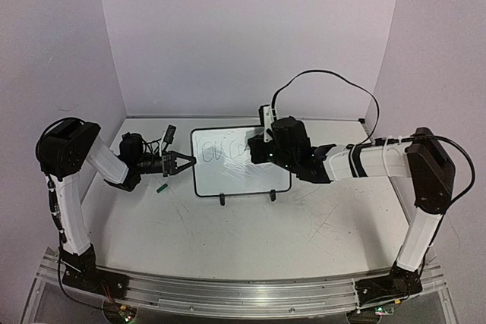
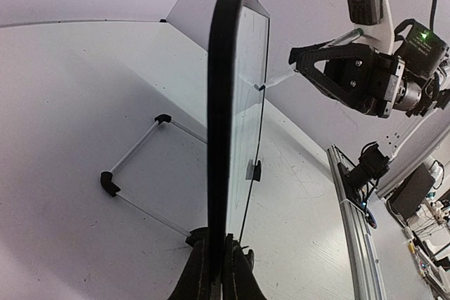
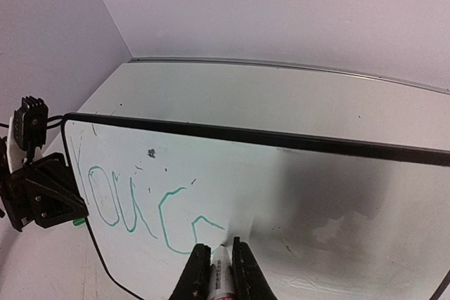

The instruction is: Write a sentence on the whiteboard

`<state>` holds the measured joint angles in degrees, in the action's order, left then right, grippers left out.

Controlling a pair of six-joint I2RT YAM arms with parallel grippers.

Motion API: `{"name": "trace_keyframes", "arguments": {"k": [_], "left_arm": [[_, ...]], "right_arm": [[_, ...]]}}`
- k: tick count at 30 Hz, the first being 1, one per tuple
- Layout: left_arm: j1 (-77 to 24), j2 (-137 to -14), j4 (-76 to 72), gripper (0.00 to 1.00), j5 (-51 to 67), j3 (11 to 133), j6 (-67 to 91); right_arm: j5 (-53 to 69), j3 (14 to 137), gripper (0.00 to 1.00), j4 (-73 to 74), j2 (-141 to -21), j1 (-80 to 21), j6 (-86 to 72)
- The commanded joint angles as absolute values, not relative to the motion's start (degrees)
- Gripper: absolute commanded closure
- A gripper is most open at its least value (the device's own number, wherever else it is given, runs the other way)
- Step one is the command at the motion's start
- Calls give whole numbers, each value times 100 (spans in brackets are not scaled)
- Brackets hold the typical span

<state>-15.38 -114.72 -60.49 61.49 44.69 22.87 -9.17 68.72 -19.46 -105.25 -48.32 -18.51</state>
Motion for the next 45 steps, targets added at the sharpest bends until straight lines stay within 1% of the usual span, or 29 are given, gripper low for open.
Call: {"name": "trace_keyframes", "arguments": {"k": [1,9,26,37,42,45], "left_arm": [[-1485,-11343,-6026,100,6135,4576,2206],[-1482,-11345,-6021,100,6135,4579,2204],[-1481,-11348,-6016,100,6135,4588,2203],[-1481,-11359,-5991,100,6139,4613,2197],[-1479,-11357,-5974,100,6130,4613,2189],[-1479,-11372,-5967,100,6130,4630,2188]], "right_arm": [[-1305,7214,100,-2004,-10436,-4671,-1685],[-1292,7295,100,-2013,-10514,-4660,-1684],[-974,6746,100,-1901,-10472,-4725,-1988],[-1436,6522,100,-1864,-10080,-4723,-1859],[-854,6476,100,-2086,-9758,-4741,-1804],[-845,6405,100,-2201,-9727,-4693,-1783]]}}
